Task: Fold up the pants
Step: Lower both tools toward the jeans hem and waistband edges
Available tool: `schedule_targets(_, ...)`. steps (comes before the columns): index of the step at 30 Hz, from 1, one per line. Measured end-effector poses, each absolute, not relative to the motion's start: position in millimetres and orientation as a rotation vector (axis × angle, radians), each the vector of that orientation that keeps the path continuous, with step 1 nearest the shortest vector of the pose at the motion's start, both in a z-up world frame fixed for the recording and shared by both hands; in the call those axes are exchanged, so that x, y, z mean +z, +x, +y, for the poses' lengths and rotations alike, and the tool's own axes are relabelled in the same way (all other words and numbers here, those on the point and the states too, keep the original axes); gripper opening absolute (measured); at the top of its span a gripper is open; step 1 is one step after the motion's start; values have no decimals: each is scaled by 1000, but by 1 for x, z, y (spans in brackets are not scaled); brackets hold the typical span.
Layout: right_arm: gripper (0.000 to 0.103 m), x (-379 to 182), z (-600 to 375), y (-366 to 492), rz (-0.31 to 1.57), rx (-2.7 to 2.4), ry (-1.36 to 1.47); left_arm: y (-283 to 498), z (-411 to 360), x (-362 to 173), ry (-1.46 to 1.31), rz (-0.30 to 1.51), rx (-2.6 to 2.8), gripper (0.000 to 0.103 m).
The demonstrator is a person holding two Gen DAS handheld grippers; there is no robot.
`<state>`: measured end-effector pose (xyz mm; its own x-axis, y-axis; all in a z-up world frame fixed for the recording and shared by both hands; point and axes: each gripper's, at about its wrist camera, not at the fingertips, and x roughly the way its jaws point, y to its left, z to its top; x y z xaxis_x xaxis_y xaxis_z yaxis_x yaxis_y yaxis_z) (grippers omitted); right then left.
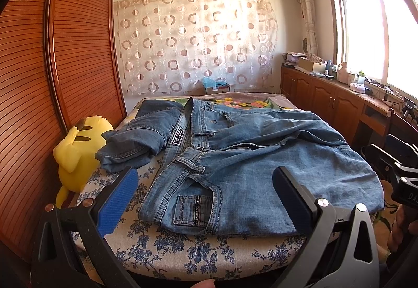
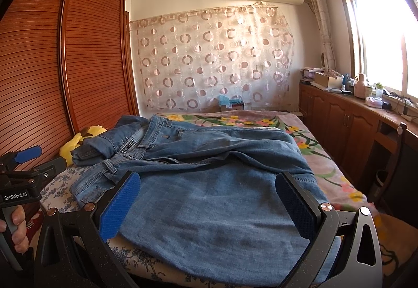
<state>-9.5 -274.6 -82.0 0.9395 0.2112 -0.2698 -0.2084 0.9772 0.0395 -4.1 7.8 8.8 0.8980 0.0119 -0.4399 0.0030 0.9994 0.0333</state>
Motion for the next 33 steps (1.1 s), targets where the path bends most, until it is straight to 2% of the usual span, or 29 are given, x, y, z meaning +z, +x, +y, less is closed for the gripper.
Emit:
schedule_targets(9, 103, -84, -276, -9, 287, 223, 13, -4, 7, 6, 28, 466, 1, 103)
schedule_targets(21, 103, -95, -279, 4, 378, 272, 0, 13, 27, -29, 9, 563, -27, 103)
schedule_targets(33, 87, -111, -277, 27, 554, 378, -67, 28, 60, -60, -7, 655, 5, 103)
